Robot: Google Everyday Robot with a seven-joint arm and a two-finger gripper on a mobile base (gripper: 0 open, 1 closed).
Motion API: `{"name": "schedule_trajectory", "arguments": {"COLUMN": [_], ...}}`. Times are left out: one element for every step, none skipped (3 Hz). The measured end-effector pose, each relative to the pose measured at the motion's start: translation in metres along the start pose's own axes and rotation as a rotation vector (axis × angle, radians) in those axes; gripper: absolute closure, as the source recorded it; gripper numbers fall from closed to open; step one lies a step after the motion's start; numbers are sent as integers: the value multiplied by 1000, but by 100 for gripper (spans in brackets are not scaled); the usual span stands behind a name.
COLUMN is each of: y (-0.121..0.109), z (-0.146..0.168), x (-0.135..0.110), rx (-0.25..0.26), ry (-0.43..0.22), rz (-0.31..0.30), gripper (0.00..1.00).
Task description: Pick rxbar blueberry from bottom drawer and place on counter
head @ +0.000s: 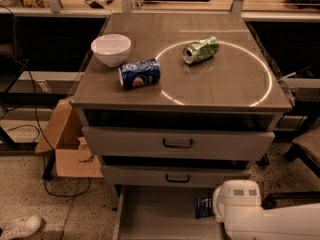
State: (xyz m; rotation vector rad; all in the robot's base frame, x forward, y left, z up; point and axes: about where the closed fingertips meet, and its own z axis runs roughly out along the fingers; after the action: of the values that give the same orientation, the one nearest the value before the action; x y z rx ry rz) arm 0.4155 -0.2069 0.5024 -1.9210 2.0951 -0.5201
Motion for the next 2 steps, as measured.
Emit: {"name": "schedule_trajectory", "arguments": {"y": [1,-24], "z": [1,-9], "x": [-10,-2], "rx": [-2,29], "ry": [-37,-12], "rz": [-6,16], "gripper": [100,100]}}
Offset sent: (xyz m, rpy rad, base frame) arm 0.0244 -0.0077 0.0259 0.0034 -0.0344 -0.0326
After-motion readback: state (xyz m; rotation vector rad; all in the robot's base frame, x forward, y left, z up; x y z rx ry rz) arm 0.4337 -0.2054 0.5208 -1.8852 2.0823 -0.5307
